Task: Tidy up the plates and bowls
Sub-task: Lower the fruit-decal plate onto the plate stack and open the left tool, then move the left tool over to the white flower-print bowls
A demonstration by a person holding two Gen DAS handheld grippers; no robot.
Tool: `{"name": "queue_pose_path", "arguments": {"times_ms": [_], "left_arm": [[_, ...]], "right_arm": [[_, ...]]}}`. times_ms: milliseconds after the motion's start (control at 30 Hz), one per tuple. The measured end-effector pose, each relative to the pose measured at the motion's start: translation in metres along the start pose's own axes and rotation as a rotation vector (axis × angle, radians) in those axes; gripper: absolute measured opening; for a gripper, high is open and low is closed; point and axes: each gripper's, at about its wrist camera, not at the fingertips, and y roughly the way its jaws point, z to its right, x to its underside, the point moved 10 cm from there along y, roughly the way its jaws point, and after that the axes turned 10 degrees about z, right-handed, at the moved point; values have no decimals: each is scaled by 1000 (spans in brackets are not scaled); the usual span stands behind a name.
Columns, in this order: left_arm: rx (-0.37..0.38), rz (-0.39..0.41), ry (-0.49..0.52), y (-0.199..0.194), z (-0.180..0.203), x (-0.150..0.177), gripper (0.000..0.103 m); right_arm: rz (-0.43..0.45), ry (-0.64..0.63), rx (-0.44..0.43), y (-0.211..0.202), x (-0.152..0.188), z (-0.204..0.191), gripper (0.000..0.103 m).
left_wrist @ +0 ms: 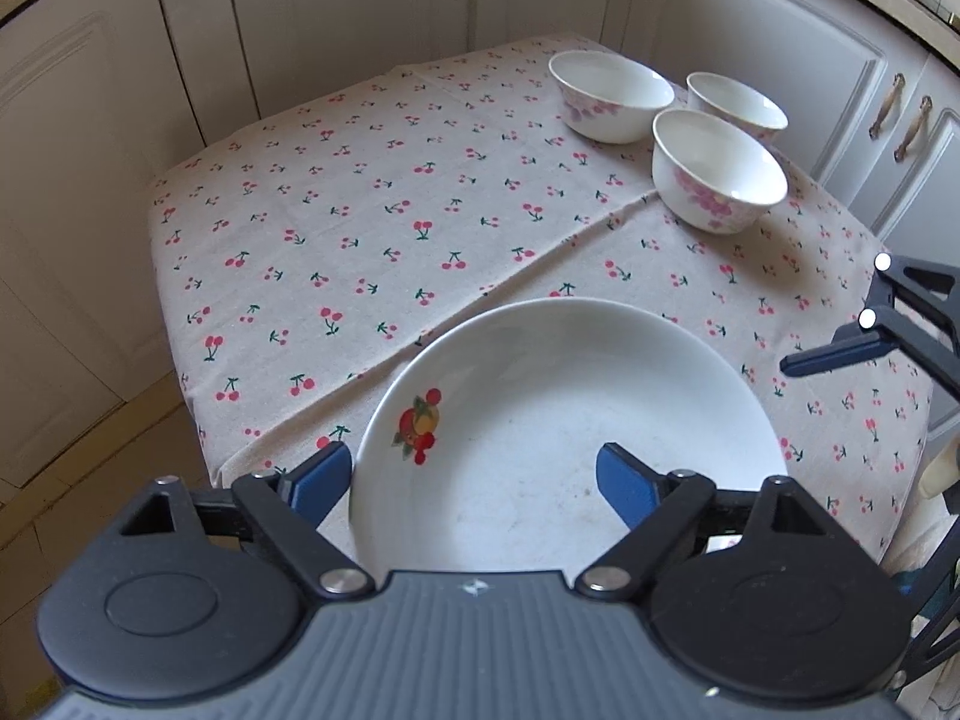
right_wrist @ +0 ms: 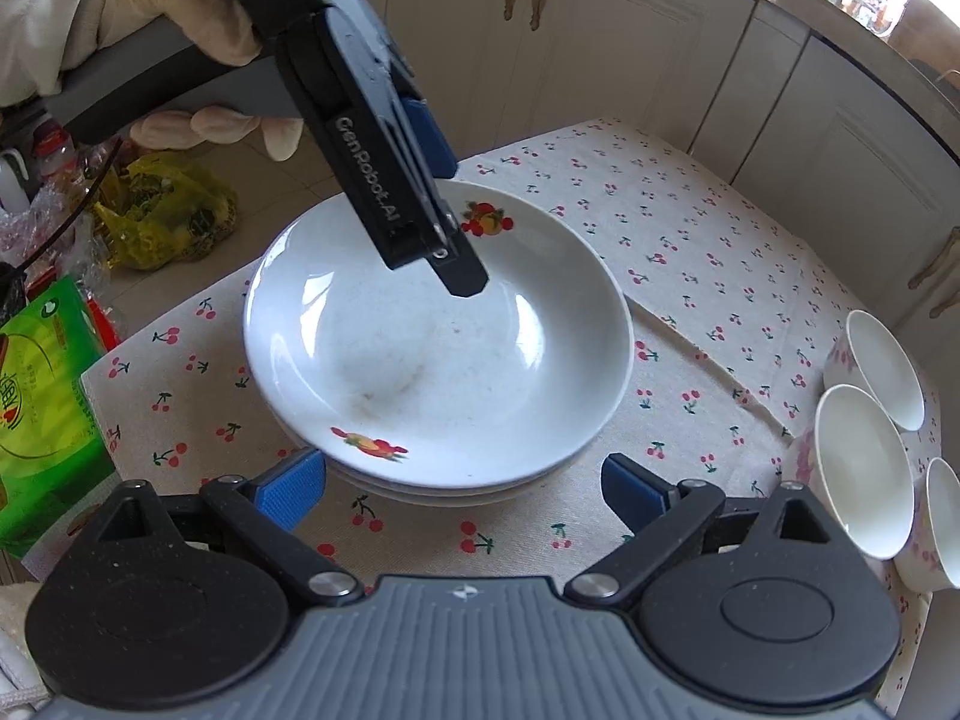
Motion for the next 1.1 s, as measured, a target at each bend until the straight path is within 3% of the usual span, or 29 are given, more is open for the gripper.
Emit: {"name": "queue_pose_path", "arguments": {"times_ms": [233, 433, 533, 733, 867, 1100], "left_arm": [[-45, 148, -17, -22, 14, -13, 90], [-112, 268, 3, -36, 44, -27, 93], [-86, 312, 14, -38, 65, -32, 94], [-41, 311, 41, -27, 99, -51, 94], [-5, 289, 57, -12, 115, -68, 94], [14, 250, 67, 24, 122, -101, 94]], "right_arm": [[85, 129, 86, -28, 8, 41, 103], [189, 180, 392, -60, 34, 97, 103], [217, 230, 497, -73, 52, 121, 103], [307, 288, 561, -90, 74, 149, 103], [280, 304, 573, -82, 85, 158, 103], [266, 348, 521, -58, 91, 167, 103]]}}
